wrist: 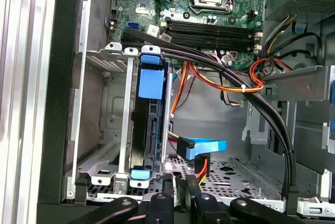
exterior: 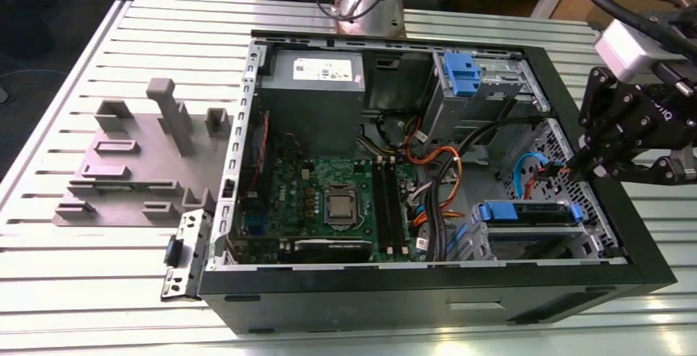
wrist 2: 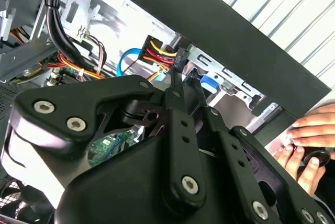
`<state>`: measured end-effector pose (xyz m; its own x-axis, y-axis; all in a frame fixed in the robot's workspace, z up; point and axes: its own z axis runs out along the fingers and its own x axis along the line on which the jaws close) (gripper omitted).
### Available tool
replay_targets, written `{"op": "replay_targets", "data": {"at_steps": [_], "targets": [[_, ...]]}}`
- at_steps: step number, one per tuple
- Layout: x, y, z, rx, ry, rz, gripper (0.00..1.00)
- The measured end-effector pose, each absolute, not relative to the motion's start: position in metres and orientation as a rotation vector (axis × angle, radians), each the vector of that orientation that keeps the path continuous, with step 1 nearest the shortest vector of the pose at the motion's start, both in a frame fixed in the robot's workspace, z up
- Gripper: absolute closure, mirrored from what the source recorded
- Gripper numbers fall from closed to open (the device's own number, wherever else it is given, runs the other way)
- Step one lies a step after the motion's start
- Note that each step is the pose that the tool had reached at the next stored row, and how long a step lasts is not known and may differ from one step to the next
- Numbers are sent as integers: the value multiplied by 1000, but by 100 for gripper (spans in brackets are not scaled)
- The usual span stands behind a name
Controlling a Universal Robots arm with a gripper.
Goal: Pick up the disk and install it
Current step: 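Insert the first disk wire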
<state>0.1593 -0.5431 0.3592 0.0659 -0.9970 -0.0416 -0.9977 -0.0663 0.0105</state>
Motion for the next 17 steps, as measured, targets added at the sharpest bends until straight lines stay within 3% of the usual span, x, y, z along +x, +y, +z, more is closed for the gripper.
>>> {"op": "replay_targets", "data": {"at_steps": [17], "targets": [[165,-538,350,-2304,2105,59,76]]}}
